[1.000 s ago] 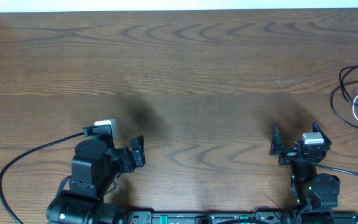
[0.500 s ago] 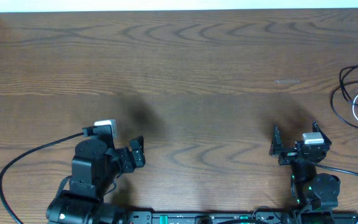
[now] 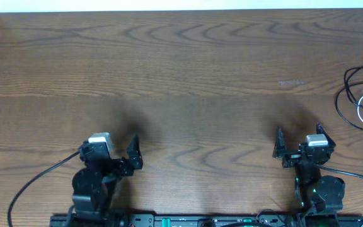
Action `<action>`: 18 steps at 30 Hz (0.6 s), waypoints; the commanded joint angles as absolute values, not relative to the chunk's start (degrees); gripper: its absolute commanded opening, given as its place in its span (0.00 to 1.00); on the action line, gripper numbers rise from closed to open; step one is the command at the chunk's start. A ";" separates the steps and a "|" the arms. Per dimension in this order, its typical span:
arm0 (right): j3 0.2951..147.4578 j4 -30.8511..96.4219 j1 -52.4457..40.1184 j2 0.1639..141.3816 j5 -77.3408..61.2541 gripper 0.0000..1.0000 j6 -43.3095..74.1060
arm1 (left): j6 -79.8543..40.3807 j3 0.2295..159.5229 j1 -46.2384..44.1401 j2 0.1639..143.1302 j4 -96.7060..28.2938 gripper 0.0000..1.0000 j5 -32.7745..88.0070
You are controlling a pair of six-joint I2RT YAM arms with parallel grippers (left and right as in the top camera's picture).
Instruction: Untangle cables
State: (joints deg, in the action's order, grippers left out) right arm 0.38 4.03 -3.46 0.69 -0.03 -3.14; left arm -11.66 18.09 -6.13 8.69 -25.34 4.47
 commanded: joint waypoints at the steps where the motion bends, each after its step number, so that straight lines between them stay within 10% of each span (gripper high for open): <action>1: 0.30 4.32 -3.42 0.32 -0.16 0.99 -2.22 | -9.15 11.46 -3.68 2.98 -17.63 0.98 5.61; 8: 0.30 4.32 -3.42 0.32 -0.16 0.99 -2.22 | -1.45 0.21 -2.20 0.08 8.25 0.98 5.56; 18: 0.30 4.32 -3.42 0.32 -0.16 0.99 -2.22 | 9.19 0.23 -2.20 0.10 -3.79 0.98 5.63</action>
